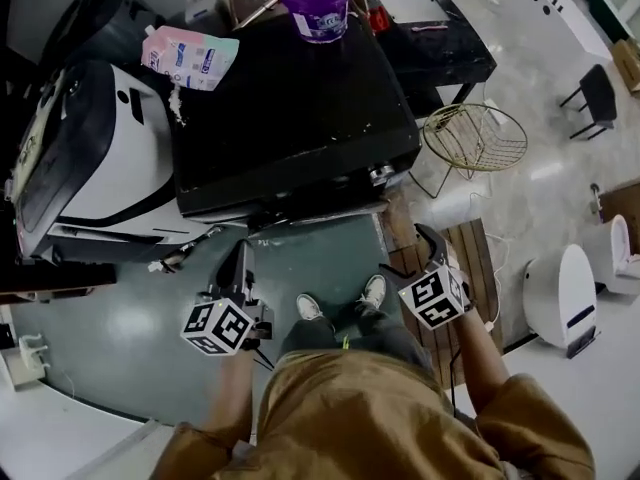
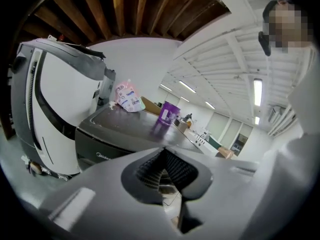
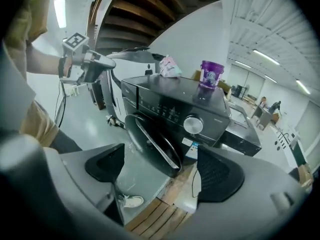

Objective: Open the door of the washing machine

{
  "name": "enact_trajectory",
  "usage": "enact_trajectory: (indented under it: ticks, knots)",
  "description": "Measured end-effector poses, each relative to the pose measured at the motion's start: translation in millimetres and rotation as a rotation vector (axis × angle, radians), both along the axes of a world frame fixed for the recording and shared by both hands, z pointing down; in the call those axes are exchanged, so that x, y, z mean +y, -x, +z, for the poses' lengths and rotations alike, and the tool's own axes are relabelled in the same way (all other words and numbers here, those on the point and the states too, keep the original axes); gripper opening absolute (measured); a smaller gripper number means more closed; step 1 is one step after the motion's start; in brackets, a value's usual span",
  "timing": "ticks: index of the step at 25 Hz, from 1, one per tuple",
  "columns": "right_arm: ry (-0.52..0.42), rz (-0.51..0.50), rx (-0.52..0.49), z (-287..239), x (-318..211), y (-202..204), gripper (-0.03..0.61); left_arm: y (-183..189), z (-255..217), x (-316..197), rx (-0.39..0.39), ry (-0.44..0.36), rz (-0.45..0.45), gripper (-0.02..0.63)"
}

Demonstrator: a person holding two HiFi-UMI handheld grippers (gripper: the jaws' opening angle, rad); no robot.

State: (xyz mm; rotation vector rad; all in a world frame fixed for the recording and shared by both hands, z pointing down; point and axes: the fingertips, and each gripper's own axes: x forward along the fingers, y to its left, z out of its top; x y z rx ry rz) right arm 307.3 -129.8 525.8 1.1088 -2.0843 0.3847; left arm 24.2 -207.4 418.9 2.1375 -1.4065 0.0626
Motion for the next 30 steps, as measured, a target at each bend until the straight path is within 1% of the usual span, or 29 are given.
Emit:
enact_trajectory:
  ticks: [4, 7, 13, 18, 22, 27, 30]
  knots:
    - [0.026, -0.052, 0.029, 33.5, -22.8, -5.5, 0.446, 13.5, 5.3, 11.9, -0.027, 0.016, -0.085, 0.06]
    - [0.041, -0.107, 0.065, 60.2, -37.9, -2.1, 0.446, 22.1, 11.0, 20.5, -0.042, 0.032, -0.141, 0.06]
    - [0.105, -0.208, 0.116, 111.3, -55.8, 6.3, 0.445, 32.8, 23.9, 31.6, -0.056, 0.056, -0.217, 0.06]
    - [0.13, -0.255, 0.171, 146.2, -72.4, 6.2, 0.443, 48.0, 37.9, 41.8, -0.056, 0.085, -0.288, 0.06]
    - [0.155, -0.276, 0.218, 176.4, -85.6, 1.5, 0.443, 52.2, 55.1, 50.0, -0.057, 0.119, -0.319, 0.06]
    - [0.163, -0.31, 0.259, 206.8, -97.0, 2.5, 0.439, 56.7, 72.5, 52.0, -0.075, 0.145, -0.328, 0.06]
    - [0.162, -0.331, 0.303, 222.6, -101.0, 1.6, 0.407, 61.7, 75.9, 52.5, -0.083, 0.143, -0.328, 0.06]
